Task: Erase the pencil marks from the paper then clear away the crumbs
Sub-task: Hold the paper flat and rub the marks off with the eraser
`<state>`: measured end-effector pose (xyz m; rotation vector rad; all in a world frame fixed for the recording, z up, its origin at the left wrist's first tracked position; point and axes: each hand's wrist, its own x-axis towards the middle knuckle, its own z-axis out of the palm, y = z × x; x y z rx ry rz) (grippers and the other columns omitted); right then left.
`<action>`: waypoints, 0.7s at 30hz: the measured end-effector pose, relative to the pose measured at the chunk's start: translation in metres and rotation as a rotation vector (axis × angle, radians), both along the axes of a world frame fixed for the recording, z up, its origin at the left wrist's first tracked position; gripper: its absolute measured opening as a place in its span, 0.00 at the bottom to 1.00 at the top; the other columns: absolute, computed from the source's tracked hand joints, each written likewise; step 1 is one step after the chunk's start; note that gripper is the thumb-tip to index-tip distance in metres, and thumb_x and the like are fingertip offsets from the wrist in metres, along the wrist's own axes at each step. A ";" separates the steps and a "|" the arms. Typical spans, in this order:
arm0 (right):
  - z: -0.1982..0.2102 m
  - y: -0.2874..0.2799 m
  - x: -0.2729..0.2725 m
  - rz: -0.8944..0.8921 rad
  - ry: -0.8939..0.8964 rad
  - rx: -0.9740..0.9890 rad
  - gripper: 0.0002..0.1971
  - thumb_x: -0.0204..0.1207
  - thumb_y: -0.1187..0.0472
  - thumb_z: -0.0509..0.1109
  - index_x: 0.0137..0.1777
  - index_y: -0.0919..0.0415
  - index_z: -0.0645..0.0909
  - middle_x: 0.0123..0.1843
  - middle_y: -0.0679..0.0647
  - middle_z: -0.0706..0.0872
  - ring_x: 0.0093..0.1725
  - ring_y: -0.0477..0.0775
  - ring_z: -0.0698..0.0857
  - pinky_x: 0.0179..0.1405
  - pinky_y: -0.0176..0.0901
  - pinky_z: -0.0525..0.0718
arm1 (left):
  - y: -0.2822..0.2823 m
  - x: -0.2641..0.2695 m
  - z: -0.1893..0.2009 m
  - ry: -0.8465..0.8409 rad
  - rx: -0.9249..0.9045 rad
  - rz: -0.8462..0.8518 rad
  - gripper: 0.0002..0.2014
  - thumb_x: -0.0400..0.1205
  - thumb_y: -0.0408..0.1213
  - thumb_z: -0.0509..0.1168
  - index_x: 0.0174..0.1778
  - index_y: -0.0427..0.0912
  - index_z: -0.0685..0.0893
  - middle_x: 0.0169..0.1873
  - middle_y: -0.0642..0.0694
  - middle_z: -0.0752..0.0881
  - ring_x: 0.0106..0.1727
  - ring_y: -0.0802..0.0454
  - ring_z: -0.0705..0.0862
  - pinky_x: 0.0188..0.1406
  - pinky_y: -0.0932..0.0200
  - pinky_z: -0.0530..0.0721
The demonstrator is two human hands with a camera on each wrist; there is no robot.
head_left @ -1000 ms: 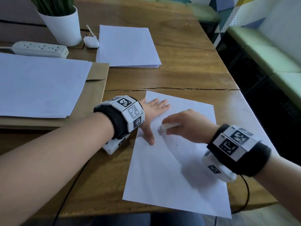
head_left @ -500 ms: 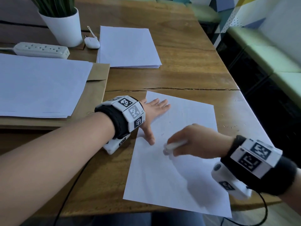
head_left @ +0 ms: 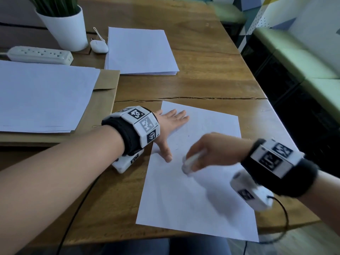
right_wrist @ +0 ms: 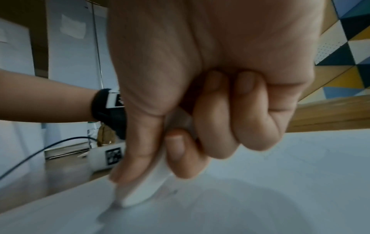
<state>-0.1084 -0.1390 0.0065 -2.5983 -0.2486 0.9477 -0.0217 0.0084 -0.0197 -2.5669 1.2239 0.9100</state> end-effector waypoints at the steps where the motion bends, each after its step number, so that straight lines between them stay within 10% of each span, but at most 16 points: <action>1: -0.001 0.001 0.010 -0.033 -0.057 -0.012 0.12 0.70 0.51 0.74 0.53 0.48 0.87 0.45 0.46 0.89 0.47 0.46 0.84 0.54 0.40 0.79 | 0.000 0.000 0.000 -0.009 -0.002 0.002 0.65 0.66 0.57 0.76 0.80 0.46 0.30 0.81 0.50 0.31 0.82 0.51 0.32 0.80 0.44 0.38; 5: -0.007 0.005 0.022 -0.188 -0.240 0.017 0.15 0.69 0.47 0.74 0.54 0.49 0.87 0.47 0.50 0.87 0.51 0.50 0.82 0.54 0.44 0.80 | 0.000 -0.001 0.001 -0.019 -0.006 0.016 0.65 0.66 0.57 0.76 0.80 0.46 0.30 0.81 0.50 0.31 0.82 0.51 0.32 0.80 0.45 0.38; 11: -0.003 -0.001 -0.007 -0.035 0.028 0.043 0.11 0.69 0.50 0.75 0.52 0.46 0.88 0.47 0.45 0.91 0.50 0.45 0.85 0.56 0.39 0.82 | 0.000 0.000 0.001 0.009 0.004 0.001 0.65 0.67 0.57 0.75 0.80 0.47 0.29 0.81 0.50 0.30 0.82 0.50 0.31 0.79 0.44 0.37; 16: -0.010 0.002 0.024 -0.258 -0.268 0.098 0.10 0.69 0.46 0.75 0.45 0.50 0.87 0.42 0.50 0.87 0.45 0.48 0.81 0.41 0.39 0.77 | 0.000 -0.001 0.001 -0.004 -0.011 0.024 0.65 0.66 0.57 0.76 0.80 0.48 0.29 0.81 0.50 0.31 0.82 0.51 0.32 0.80 0.45 0.37; 21: -0.005 -0.002 -0.004 -0.051 0.033 0.053 0.11 0.70 0.49 0.75 0.52 0.46 0.88 0.46 0.45 0.90 0.45 0.42 0.83 0.52 0.36 0.80 | 0.000 0.001 -0.001 0.004 0.005 -0.001 0.65 0.66 0.58 0.75 0.80 0.47 0.29 0.81 0.50 0.29 0.82 0.50 0.31 0.79 0.44 0.37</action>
